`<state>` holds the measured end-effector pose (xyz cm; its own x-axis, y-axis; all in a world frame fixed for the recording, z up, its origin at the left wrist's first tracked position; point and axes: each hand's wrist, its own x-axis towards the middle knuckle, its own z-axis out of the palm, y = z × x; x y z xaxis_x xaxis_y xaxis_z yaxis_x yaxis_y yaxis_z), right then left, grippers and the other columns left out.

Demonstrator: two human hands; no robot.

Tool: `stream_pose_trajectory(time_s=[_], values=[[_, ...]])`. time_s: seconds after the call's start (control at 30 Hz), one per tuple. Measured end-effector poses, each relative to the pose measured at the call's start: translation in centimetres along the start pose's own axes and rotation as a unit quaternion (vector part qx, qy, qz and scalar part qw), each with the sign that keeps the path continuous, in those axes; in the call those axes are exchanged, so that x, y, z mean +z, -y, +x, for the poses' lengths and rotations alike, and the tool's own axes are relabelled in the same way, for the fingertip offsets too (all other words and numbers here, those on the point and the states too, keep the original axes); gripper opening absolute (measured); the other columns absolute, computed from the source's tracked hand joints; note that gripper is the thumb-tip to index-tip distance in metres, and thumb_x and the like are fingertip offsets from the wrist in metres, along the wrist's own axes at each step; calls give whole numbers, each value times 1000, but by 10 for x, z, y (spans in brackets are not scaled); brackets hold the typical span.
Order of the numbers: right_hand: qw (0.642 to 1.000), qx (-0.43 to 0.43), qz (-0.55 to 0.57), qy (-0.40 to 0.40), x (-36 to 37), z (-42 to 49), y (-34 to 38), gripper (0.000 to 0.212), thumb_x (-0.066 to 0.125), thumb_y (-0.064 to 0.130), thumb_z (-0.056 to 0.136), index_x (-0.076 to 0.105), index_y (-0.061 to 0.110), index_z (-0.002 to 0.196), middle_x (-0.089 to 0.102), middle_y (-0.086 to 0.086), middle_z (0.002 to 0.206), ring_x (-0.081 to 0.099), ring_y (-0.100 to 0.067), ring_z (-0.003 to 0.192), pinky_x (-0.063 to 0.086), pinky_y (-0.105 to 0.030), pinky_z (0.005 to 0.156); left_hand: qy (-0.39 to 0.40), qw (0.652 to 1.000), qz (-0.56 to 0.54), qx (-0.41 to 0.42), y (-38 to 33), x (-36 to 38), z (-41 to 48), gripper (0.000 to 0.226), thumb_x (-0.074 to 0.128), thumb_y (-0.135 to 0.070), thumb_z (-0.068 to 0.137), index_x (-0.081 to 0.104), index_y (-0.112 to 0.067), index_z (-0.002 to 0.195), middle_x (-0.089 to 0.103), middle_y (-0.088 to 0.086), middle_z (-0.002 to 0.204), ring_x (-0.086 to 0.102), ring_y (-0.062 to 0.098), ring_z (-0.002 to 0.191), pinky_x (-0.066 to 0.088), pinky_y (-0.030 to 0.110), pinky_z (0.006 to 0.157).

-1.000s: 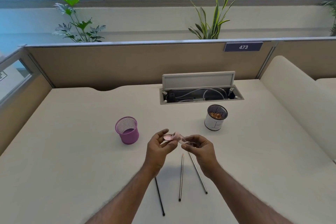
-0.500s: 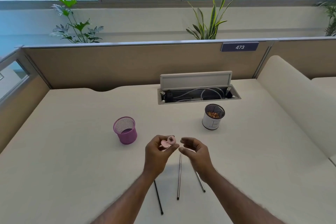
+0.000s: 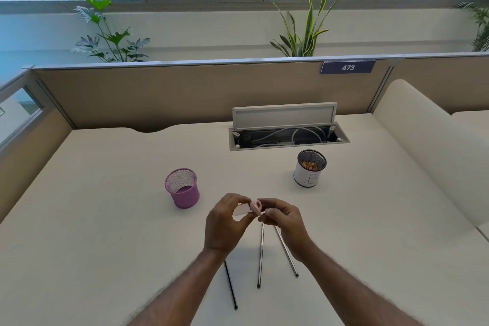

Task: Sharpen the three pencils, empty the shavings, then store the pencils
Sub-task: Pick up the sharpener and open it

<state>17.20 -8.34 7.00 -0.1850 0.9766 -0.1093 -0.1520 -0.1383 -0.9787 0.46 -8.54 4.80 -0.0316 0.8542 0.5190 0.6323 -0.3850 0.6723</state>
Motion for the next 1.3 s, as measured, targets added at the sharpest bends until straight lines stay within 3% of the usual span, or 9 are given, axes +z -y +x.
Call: stream_pose_trajectory(time_s=[0.13,0.23,0.4,0.53,0.7,0.9,1.03,1.17,1.3], values=[[1000,15,-5,12,-6,1,-3,45,54,4,70,68,9,112,74,-14,95,63,-21,81,52,-32,78,37,999,-16,-33,4,0,-1,30,84,-36,74,73,-25,100,65,-15,93,65,2,79,55,29,64],[1000,5,1,28,-9,0,-8,34,64,-6,81,68,7,112,73,-16,100,64,-19,85,53,-27,75,65,996,-52,-45,8,0,0,34,85,-35,73,74,-24,104,63,-14,93,64,5,76,53,23,64],[1000,14,16,-13,-9,3,-16,15,70,5,86,71,2,101,74,-16,91,65,-19,76,55,-31,74,88,982,-135,-101,12,3,0,51,88,-37,68,71,-20,113,70,-10,95,68,9,84,56,21,69],[998,43,36,-35,-12,5,-18,10,69,10,88,72,3,94,73,-12,85,61,-19,67,53,-37,77,83,920,-300,-238,16,7,-3,56,91,-14,65,67,-17,116,75,5,100,73,19,94,58,29,80],[996,62,55,-15,-12,5,-18,22,68,14,88,70,-1,105,72,-15,90,61,-22,75,54,-34,78,54,851,-418,-313,10,9,-8,43,88,-20,66,72,-14,106,77,11,98,73,20,90,56,24,74],[995,63,-70,-37,-30,6,-27,18,66,2,87,71,5,104,74,-7,88,64,-18,73,53,-25,73,45,825,-433,-360,15,13,-11,24,72,-12,86,70,-12,109,76,5,105,70,13,96,55,24,76],[871,78,-478,-86,-65,0,-47,11,68,25,82,70,20,92,68,8,84,64,-14,81,48,-25,73,22,810,-445,-381,18,10,-10,39,74,-22,81,66,-3,114,77,-3,99,71,16,98,56,24,75],[809,149,-567,-49,-78,-11,-66,31,70,54,77,60,26,85,60,10,83,57,-12,79,41,-25,64,8,809,-449,-380,19,8,-11,40,73,-29,77,65,-7,109,76,10,100,73,19,94,56,24,73],[804,161,-569,-59,-73,-12,-74,26,71,49,76,57,27,75,64,9,84,62,-13,73,49,-27,64,3,809,-452,-376,21,8,-12,40,74,-27,77,65,-7,111,75,14,104,73,24,97,57,26,74]])
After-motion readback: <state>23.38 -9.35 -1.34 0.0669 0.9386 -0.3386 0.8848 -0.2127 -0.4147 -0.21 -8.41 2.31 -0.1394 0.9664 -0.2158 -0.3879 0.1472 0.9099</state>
